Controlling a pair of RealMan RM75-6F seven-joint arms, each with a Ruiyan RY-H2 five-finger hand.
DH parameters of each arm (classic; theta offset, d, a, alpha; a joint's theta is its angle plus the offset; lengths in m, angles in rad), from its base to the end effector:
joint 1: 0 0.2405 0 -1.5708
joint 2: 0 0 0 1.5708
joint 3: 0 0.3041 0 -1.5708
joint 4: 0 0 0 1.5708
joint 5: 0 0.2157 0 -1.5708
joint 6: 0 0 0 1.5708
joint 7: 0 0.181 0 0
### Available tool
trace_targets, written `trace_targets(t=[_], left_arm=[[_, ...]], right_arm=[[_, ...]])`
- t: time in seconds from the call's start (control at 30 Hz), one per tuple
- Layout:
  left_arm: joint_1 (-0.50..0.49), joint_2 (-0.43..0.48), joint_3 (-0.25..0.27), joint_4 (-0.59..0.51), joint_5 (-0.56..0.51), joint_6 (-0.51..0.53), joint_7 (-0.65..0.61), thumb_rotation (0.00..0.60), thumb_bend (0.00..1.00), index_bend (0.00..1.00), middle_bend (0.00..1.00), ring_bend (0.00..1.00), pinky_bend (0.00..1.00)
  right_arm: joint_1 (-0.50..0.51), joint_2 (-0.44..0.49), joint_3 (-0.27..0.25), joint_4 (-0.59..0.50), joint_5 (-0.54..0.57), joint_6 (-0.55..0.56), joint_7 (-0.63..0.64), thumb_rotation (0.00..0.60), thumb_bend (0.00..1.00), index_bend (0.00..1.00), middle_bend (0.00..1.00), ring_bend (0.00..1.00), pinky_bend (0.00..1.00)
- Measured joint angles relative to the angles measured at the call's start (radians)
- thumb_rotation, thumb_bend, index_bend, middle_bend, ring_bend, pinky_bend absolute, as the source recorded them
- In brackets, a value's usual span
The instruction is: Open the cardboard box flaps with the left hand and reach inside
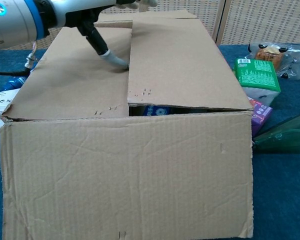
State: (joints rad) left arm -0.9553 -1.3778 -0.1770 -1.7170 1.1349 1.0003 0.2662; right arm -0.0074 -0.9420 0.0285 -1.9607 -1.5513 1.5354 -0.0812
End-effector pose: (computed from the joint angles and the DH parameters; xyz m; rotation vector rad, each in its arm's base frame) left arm -0.0577 0.4145 0.0175 -2.0207 -0.8209 -1.1860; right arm -0.3002 -0.1845 0.2086 1.3384 -0.9851 0.9545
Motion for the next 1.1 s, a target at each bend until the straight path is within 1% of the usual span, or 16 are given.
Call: trace_targets(t=[0.23,0.4,0.53,0.7,0.83,0.97,1.1], left_arm=[[-0.026,-0.077,-0.033,0.038,-0.015,0.014,0.062,0.600,0.09,0.00,0.00,0.00,0.01],[-0.039,-0.131,-0.070,0.060,-0.017,0.055,0.090,0.600,0.09,0.00,0.00,0.00,0.02],[-0.038,-0.138,-0.095,0.053,0.014,0.084,0.071,0.600,0.09,0.00,0.00,0.00,0.02],[-0.034,-0.117,-0.123,0.033,0.043,0.108,0.060,0.600,0.09,0.00,0.00,0.00,0.03],[-0.039,-0.116,-0.143,0.032,0.041,0.112,0.062,0.600,0.09,0.00,0.00,0.00,0.03],[-0.054,-0.140,-0.164,0.051,0.038,0.115,0.063,0.600,0.09,0.00,0.00,0.00,0.03],[-0.088,-0.190,-0.191,0.089,0.041,0.124,0.081,0.600,0.09,0.00,0.00,0.00,0.03]], right_arm=[[-0.001,0.013,0.001,-0.001,-0.001,0.002,0.028,0.600,0.00,0.00,0.00,0.00,0.00],[-0.002,0.020,0.001,0.000,0.000,0.003,0.043,0.600,0.00,0.00,0.00,0.00,0.00],[-0.002,0.024,-0.001,-0.001,-0.004,0.003,0.048,0.600,0.00,0.00,0.00,0.00,0.00],[-0.002,0.026,-0.003,-0.004,-0.008,0.001,0.049,0.600,0.00,0.00,0.00,0.00,0.00],[-0.003,0.027,-0.005,-0.006,-0.011,0.001,0.049,0.600,0.00,0.00,0.00,0.00,0.00],[-0.004,0.029,-0.003,-0.007,-0.008,0.004,0.056,0.600,0.00,0.00,0.00,0.00,0.00],[-0.001,0.032,0.000,-0.003,0.000,-0.001,0.067,0.600,0.00,0.00,0.00,0.00,0.00]])
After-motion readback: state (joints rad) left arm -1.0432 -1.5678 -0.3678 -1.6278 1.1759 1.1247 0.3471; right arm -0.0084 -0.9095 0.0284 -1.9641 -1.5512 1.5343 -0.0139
